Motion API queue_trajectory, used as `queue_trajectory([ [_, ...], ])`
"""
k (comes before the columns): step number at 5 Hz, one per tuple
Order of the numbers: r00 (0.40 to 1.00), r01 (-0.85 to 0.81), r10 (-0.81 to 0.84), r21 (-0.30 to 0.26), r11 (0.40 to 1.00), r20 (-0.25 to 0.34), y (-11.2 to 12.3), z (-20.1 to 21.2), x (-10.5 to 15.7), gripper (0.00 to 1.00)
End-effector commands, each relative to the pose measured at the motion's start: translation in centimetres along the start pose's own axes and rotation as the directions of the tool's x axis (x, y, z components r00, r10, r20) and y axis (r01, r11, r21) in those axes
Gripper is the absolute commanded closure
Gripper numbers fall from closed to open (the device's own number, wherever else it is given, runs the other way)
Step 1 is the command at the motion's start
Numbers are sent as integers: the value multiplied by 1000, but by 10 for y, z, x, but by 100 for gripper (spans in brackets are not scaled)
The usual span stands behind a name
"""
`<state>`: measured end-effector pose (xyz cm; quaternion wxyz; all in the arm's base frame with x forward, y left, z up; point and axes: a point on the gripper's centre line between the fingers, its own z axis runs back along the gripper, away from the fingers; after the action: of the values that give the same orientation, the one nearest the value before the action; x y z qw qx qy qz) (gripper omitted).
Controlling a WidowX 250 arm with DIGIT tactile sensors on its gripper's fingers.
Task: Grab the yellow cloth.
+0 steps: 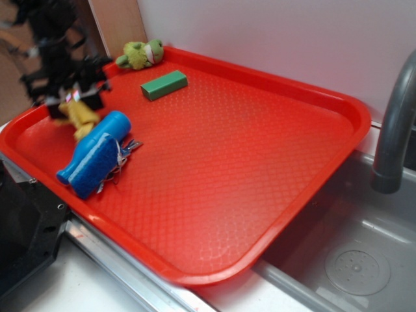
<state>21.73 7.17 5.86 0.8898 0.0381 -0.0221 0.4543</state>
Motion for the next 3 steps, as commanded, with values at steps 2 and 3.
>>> queue_trajectory([
  [2, 740, 673, -668, -64, 737, 82, -33, 160, -74, 100],
  [3, 583, 812, -803, -107, 573, 123, -36, 179, -97, 100],
])
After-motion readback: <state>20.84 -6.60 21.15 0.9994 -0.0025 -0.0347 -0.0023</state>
